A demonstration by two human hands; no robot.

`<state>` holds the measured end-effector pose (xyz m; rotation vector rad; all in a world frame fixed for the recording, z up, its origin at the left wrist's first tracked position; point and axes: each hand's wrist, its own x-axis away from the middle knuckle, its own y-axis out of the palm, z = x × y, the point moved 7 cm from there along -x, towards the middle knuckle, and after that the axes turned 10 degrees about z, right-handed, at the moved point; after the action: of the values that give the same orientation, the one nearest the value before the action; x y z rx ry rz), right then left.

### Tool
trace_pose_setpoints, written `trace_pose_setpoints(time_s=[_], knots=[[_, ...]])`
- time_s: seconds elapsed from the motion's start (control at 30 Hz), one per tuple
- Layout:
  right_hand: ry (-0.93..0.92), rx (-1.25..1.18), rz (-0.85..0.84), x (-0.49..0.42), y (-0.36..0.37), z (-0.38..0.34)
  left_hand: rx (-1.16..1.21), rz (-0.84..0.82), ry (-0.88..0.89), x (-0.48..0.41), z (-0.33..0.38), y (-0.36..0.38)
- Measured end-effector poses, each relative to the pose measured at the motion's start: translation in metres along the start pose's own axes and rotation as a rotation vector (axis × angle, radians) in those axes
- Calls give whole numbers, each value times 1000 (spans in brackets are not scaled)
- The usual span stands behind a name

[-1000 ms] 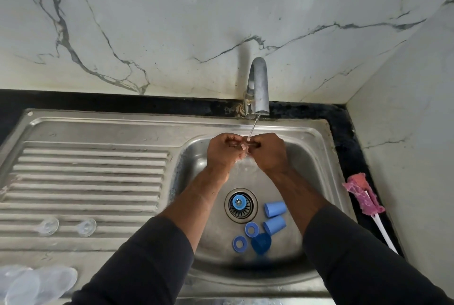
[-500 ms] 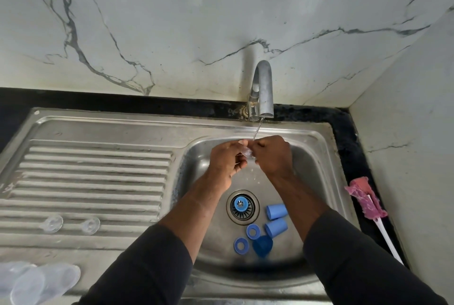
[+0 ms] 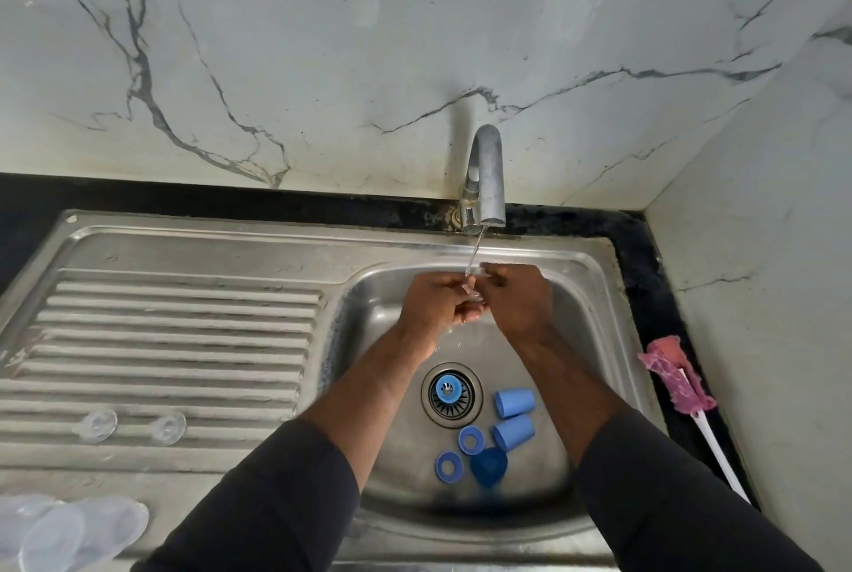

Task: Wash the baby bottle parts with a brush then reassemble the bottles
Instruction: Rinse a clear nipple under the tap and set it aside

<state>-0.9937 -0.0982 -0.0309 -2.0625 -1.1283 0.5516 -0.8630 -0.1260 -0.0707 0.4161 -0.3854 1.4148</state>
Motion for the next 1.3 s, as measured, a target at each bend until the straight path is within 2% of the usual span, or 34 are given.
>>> trace_pose_setpoints(time_s=[0.1,0.2,0.3,0.4,0.63,0.77,0.83,0.97,1.13,1.23,1.3], knots=[[3,-40,-11,3,-3,-4,-150,-12,119,1,8,5],[28,-140,-97,4,4,-4,-171,-45,148,5,15,7],[130,-340,-186,6,14,0,-266,-38,224,7,21,-1],[121,-393,-192,12,6,-2,-295,-29,237,8,21,-10],[108,-394,-149,37,-8,9,-114,-45,161,38,-3,-16],[-84,-136,-204,59,-16,12,-249,68,228,52,-18,-14],[-98,-117,-227,68,-18,24,-253,74,228,62,-27,-2],[119,-136,-52,82,-54,78,-202,-37,108,82,-44,38],[114,269,274,104,-140,139,-148,-283,-78,116,-62,94],[282,366,318,122,-171,182,-129,-379,-123,129,-72,107],[331,446,321,133,-183,201,-118,-364,-96,131,-73,106]])
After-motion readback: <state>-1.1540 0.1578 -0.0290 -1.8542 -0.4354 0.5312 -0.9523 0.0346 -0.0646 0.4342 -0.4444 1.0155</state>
